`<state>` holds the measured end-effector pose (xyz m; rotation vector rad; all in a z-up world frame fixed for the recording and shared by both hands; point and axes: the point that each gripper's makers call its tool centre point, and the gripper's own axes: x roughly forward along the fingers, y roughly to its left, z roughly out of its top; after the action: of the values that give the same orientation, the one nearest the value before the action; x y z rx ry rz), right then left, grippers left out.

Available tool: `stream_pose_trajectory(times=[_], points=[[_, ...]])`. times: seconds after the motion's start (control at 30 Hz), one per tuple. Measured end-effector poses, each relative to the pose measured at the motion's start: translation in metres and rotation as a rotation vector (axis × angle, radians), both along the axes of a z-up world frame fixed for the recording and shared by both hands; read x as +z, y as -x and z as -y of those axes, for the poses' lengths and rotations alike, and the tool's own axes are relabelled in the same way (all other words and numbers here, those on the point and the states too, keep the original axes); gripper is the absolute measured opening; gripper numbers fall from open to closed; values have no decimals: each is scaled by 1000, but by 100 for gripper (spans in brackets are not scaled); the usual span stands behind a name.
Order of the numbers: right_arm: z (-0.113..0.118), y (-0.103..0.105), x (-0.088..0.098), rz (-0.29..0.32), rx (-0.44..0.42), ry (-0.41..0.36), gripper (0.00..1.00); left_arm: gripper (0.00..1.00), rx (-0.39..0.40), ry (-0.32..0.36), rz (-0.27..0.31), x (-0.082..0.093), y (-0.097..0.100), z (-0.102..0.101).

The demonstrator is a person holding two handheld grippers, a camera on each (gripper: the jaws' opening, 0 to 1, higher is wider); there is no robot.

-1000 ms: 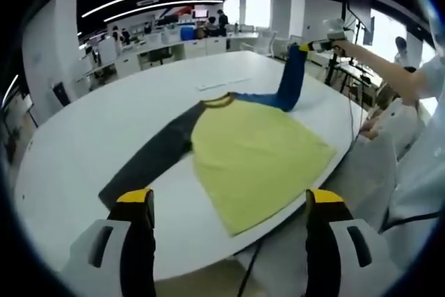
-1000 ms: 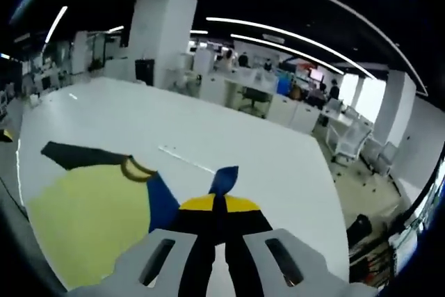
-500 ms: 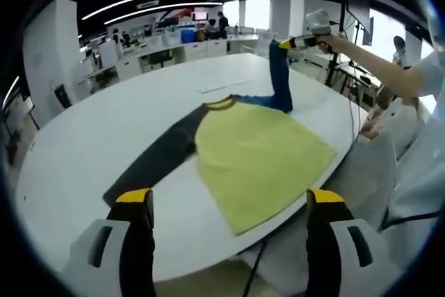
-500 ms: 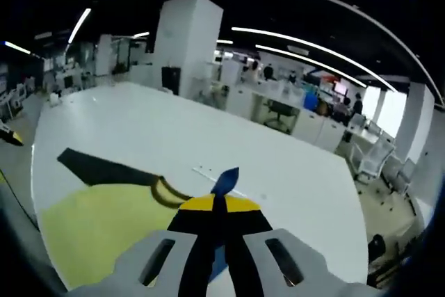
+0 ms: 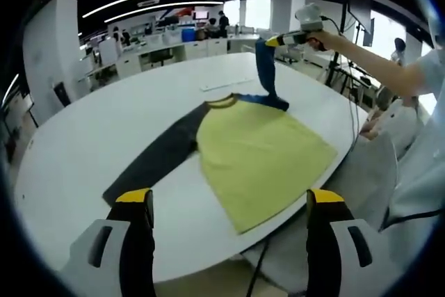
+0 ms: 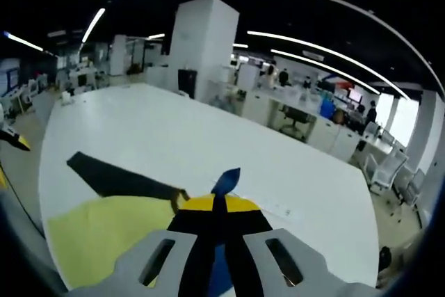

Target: Fold the garment on the visible template until the final outline fits inside the template.

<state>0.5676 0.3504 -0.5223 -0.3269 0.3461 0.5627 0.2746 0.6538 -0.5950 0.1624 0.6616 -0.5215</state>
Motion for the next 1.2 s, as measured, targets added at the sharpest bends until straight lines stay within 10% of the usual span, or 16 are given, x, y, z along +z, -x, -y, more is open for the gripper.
stream_pose_trajectory(times=[0.57,1.2], points=[[-86,11,-28,-48,167,15,3,87,3,0,-5,-1,-1,-11],[-122,11,-92,-157,174,31,3,87,27,3,-27,-8,3,-22]])
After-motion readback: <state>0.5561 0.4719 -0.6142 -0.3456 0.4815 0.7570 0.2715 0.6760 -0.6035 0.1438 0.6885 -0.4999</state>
